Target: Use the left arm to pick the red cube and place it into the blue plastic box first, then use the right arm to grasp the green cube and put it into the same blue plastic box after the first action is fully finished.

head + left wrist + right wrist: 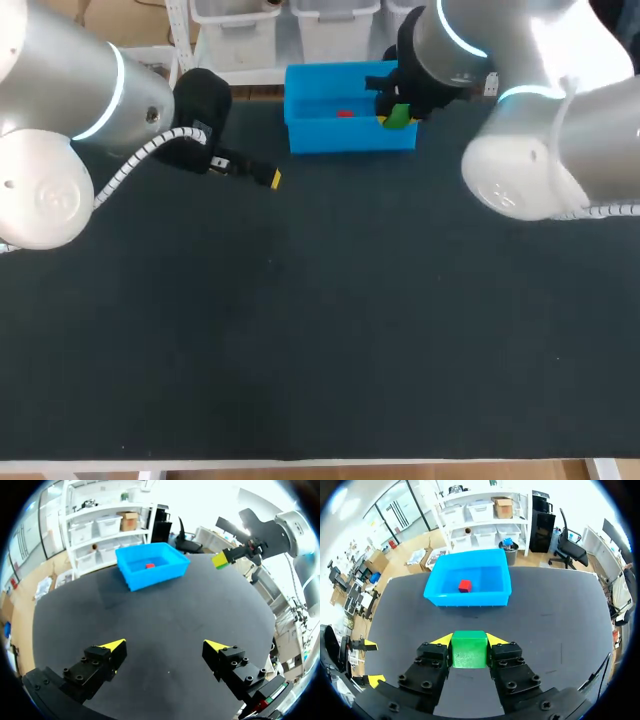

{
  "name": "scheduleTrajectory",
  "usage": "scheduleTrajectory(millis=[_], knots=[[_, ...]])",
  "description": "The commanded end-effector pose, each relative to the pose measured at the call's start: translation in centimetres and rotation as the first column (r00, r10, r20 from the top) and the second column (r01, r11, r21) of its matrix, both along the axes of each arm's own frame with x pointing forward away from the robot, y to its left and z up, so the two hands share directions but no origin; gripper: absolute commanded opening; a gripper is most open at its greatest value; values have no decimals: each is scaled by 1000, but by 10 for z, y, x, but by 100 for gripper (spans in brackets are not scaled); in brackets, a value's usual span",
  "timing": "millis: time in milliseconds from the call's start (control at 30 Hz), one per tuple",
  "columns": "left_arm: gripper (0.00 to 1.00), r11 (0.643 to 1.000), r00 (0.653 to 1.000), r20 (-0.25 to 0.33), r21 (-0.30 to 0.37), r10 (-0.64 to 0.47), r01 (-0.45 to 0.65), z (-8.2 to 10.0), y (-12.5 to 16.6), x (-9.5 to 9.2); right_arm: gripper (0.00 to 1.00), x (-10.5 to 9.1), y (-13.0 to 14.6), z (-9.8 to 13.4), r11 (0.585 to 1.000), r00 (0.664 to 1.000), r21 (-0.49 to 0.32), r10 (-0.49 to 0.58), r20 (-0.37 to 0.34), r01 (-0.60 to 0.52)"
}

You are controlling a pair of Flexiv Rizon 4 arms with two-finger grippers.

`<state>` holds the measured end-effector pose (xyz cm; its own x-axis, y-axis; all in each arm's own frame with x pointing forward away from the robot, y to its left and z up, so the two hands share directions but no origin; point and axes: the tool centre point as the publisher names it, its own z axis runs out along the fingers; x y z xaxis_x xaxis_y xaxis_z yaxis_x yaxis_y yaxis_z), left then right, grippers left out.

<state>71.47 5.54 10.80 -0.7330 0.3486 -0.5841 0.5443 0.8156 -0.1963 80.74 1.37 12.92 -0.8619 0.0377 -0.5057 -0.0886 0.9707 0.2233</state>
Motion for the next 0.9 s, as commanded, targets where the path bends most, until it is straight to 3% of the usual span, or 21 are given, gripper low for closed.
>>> scheduleTrajectory(millis=[33,567,900], knots=[[100,1000,1000,0,-6,-5,5,-1,1,1,0,16,1,-6,1000,999,11,-8,48,8],[100,1000,1000,0,-6,-5,5,-1,1,1,0,97,6,-13,999,999,44,19,49,-21],[100,1000,1000,0,-6,-5,5,-1,1,1,0,125,8,-23,997,999,63,29,40,-32]])
